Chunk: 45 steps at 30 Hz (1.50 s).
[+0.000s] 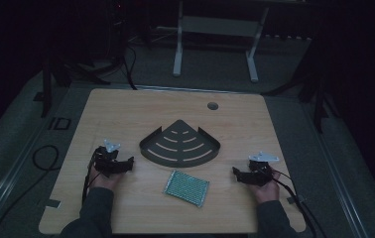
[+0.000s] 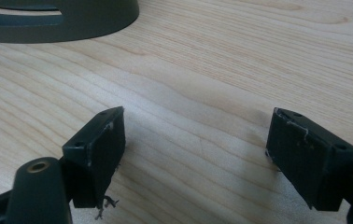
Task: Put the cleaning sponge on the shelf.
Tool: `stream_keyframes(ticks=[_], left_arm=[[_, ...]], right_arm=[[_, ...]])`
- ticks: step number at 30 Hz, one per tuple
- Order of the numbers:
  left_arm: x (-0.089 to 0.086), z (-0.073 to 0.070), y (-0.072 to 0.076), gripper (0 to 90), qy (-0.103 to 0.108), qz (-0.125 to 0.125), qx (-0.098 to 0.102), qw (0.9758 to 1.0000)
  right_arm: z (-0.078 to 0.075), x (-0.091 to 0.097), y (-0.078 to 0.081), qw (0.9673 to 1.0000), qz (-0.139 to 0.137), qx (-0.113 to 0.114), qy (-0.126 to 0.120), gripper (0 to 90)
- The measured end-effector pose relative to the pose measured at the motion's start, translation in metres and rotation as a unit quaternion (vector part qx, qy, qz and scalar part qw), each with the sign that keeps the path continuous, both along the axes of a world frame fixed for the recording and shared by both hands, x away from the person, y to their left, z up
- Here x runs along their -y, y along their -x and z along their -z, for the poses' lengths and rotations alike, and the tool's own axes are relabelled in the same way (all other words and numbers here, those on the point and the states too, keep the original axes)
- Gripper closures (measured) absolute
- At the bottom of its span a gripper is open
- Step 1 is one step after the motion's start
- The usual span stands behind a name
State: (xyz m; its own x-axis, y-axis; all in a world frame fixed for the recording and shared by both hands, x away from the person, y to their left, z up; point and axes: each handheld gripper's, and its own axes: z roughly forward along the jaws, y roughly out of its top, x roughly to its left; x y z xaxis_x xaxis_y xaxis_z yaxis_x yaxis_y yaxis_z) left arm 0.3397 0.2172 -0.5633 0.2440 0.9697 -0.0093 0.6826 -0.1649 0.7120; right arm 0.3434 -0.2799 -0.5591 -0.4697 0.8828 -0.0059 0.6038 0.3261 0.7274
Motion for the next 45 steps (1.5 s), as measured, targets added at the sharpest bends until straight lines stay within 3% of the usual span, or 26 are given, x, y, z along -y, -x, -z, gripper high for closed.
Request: stream_keyframes(ticks=[16,20,24,30,35,39,42,45], left_arm=[[0.000,0.000,0.000,15.9,0.000,0.000,0.000,1.0000],[0.000,0.000,0.000,16.0,0.000,0.000,0.000,1.0000],[0.000,0.000,0.000,15.9,0.000,0.000,0.000,1.0000],[0.000,0.000,0.000,15.9,0.000,0.001,0.000,1.0000],[0.000,0.000,0.000,15.9,0.000,0.001,-0.001,1.0000],[0.000,0.000,0.000,15.9,0.000,0.000,-0.001,1.0000],[0.000,0.000,0.000,15.9,0.000,0.000,-0.001,1.0000],[0.000,0.000,0.000,15.9,0.000,0.001,-0.001,1.0000]], right_arm=[[0.000,0.000,0.000,1.0000,-0.002,0.000,0.000,19.0],[-0.001,-0.001,0.002,0.9998,-0.016,0.008,0.000,27.0],[-0.004,-0.004,0.005,0.9991,-0.011,0.030,0.029,40.0],[-0.027,-0.010,0.018,0.9970,-0.017,0.070,0.028,58.0],[-0.044,-0.021,0.027,0.9955,-0.042,0.081,0.027,67.8],[-0.060,-0.034,0.038,0.9912,-0.064,0.110,0.037,74.6],[-0.071,-0.045,0.044,0.9893,-0.083,0.117,0.027,79.1],[-0.077,-0.056,0.048,0.9879,-0.110,0.110,0.007,85.6]])
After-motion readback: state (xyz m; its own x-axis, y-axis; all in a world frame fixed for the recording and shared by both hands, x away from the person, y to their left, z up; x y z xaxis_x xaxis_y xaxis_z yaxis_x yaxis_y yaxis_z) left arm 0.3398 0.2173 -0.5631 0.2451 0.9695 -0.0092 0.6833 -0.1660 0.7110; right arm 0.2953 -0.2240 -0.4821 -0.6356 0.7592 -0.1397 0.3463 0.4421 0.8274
